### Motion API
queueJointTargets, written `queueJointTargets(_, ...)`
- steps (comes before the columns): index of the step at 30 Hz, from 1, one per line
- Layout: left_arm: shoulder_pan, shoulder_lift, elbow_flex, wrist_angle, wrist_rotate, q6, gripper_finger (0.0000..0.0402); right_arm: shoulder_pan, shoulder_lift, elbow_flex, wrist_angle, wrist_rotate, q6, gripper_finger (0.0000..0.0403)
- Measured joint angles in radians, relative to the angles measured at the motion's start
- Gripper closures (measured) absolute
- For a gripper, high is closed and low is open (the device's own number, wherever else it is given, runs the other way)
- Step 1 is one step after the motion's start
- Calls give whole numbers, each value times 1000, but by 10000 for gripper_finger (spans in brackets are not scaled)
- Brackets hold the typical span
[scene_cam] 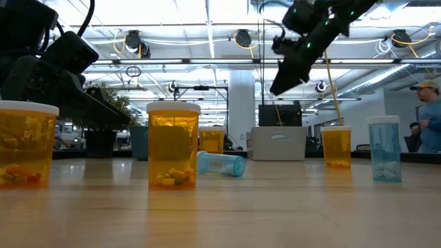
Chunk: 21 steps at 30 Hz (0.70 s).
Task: Pick and place medicine bottles into bin by pill shape (circle, oval)
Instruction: Put the blue pill bottle into the gray bin
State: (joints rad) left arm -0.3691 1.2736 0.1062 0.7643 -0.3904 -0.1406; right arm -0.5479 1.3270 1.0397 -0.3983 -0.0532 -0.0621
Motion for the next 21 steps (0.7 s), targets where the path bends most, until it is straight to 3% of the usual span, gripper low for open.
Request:
queueJointTargets(5,0,0,0,0,0,-2,133,116,-77,0,-59,7,76,218)
queueJointTargets(9,0,0,0,1,0,-3,133,234,-110,0,-99,83,132,218)
queueJointTargets(21,0,0,0,3,0,-2,133,542,-118,0,-133,174,307,218)
